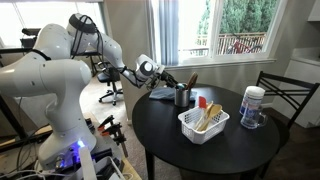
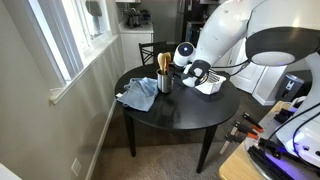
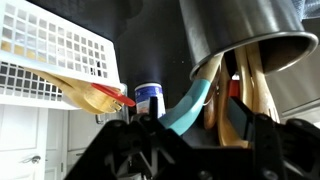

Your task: Remove the blue wooden spoon from the metal holder and put it in the basket

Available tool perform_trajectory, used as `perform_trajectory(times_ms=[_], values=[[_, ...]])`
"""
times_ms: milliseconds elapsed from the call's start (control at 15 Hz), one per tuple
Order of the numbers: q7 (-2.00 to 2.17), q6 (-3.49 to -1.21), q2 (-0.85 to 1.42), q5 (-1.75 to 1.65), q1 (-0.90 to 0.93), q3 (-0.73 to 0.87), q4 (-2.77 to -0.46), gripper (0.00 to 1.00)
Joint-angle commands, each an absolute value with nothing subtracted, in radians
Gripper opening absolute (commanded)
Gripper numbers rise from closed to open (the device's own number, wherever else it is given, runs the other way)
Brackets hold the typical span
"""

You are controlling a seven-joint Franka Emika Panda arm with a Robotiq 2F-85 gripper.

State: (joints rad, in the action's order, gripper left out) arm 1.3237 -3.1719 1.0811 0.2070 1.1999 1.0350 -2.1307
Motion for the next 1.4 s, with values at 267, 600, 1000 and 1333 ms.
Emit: perform_trajectory(times_ms=[267,600,1000,1333], values=[[1.29,-3.174,1.145,0.279,1.233,1.111,-2.148,1.0],[1.282,-3.156,1.162,0.286,1.205,1.108,-2.132,0.53],[1.274,-3.152,1.16,0.281,1.177,1.09,-2.117,0.18],[1.273,-3.152,1.161,0.28,1.167,1.078,-2.112,0.18]])
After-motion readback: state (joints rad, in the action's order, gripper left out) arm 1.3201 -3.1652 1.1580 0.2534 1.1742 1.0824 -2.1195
